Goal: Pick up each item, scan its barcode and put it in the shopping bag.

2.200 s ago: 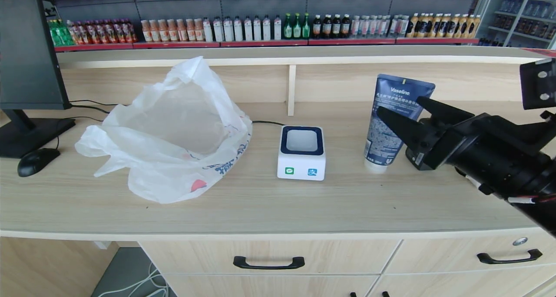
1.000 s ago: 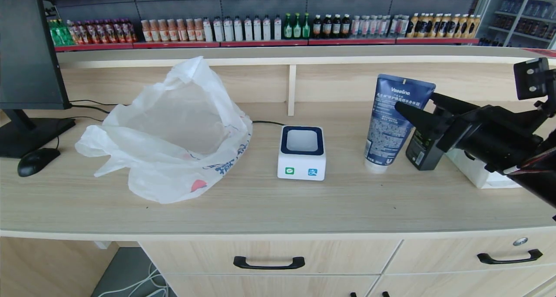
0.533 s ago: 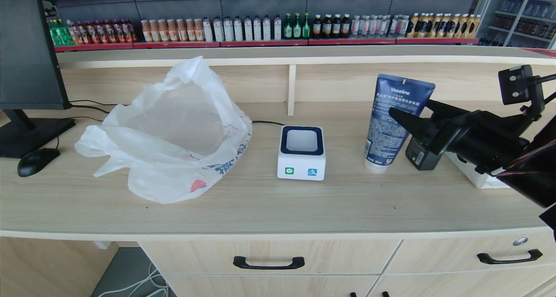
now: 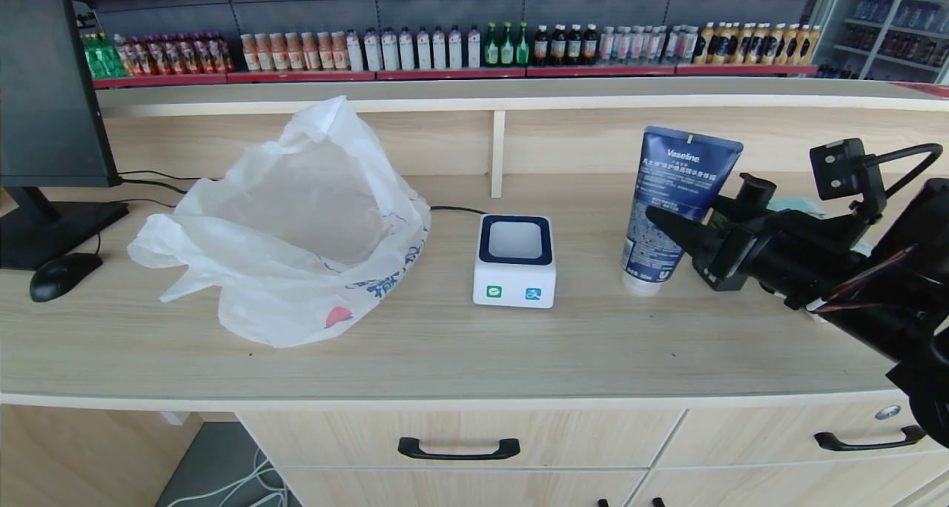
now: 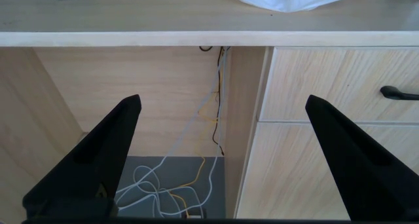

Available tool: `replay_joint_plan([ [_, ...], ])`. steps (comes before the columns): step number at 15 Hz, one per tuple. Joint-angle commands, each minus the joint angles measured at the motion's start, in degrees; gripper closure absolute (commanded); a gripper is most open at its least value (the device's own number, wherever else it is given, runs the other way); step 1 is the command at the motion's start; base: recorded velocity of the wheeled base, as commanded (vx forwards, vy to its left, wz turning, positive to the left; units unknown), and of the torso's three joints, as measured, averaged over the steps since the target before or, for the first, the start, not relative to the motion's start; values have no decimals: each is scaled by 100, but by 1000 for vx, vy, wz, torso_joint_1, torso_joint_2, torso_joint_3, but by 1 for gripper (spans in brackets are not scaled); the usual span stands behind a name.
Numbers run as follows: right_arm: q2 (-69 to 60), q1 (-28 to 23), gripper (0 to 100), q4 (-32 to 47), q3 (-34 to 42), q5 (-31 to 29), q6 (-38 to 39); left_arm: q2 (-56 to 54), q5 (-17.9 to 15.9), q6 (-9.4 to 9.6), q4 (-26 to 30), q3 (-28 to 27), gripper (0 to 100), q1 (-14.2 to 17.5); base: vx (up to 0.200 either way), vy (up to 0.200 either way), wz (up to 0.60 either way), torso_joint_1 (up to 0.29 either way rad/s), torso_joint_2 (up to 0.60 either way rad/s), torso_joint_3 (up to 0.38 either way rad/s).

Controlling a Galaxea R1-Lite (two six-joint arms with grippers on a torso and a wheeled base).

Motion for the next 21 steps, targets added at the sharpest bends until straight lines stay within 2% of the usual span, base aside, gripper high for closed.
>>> replay_joint_plan([
  [1, 360, 4, 0, -274, -10, 10, 8, -2, 1, 1, -4, 0, 0, 1, 0, 0, 0, 0, 0, 0],
  [4, 1019, 4, 0, -1461, 52, 71, -10, -2, 1, 1, -4, 0, 0, 1, 0, 0, 0, 0, 0, 0],
  [11, 1239, -40, 0, -1646, -80, 625, 157, -2, 1, 10, -4, 0, 0, 1, 0, 0, 0, 0, 0, 0],
  [17, 1502, -127, 0, -2059, -151, 801, 517, -2, -8, 19, -13, 0, 0, 1, 0, 0, 0, 0, 0, 0],
  [21, 1669, -163, 0, -2059, -256, 976, 570, -2, 1, 27, -4, 0, 0, 1, 0, 0, 0, 0, 0, 0],
])
